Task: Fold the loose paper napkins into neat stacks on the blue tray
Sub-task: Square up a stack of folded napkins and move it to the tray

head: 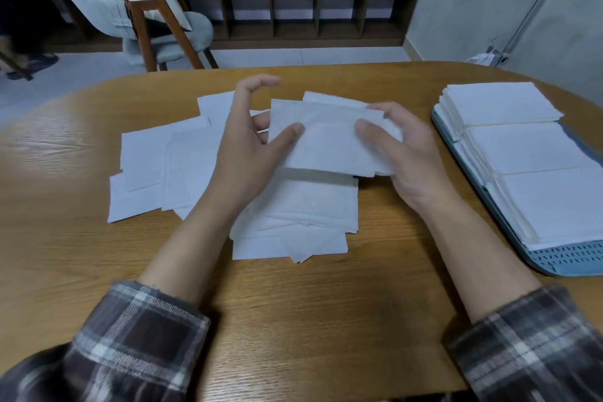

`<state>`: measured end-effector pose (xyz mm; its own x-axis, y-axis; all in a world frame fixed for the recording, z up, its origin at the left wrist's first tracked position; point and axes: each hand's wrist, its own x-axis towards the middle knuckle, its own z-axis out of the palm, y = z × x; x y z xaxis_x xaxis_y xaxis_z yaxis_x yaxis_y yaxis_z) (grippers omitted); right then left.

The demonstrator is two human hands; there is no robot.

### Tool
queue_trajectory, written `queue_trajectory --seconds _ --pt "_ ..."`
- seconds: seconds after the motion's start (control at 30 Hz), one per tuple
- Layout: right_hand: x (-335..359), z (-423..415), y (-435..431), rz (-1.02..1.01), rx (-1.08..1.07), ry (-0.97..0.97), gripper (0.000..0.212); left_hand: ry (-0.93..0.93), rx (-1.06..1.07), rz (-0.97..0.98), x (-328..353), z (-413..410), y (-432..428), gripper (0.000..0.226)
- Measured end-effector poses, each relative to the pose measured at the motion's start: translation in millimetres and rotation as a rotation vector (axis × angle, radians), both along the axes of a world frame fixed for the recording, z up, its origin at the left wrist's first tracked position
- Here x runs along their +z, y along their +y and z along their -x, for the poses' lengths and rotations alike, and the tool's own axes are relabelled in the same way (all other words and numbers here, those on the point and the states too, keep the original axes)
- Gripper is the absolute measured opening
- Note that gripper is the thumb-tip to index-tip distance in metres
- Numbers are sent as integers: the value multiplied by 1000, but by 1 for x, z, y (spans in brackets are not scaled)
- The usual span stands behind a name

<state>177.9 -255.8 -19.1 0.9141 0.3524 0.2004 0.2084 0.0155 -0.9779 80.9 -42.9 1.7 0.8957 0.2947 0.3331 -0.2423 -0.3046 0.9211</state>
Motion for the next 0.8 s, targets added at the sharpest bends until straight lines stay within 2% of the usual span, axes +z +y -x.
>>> queue_trajectory --seconds 0.13,0.23,0.7,0.77,0.8 --pt "-3 5 8 -5 105 43 50 -3 11 -27 -6 -2 -8 42" --pt "-4 5 10 24 69 7 65 22 2 -11 -9 -3 -13 37" --pt "-5 4 10 108 35 -120 69 9 43 -16 -10 -6 -12 48" --pt "-3 5 10 45 54 -101 68 2 90 -13 -14 -8 -11 48" --pt "0 6 9 -57 82 -34 70 -3 121 -12 -13 -9 -11 49"
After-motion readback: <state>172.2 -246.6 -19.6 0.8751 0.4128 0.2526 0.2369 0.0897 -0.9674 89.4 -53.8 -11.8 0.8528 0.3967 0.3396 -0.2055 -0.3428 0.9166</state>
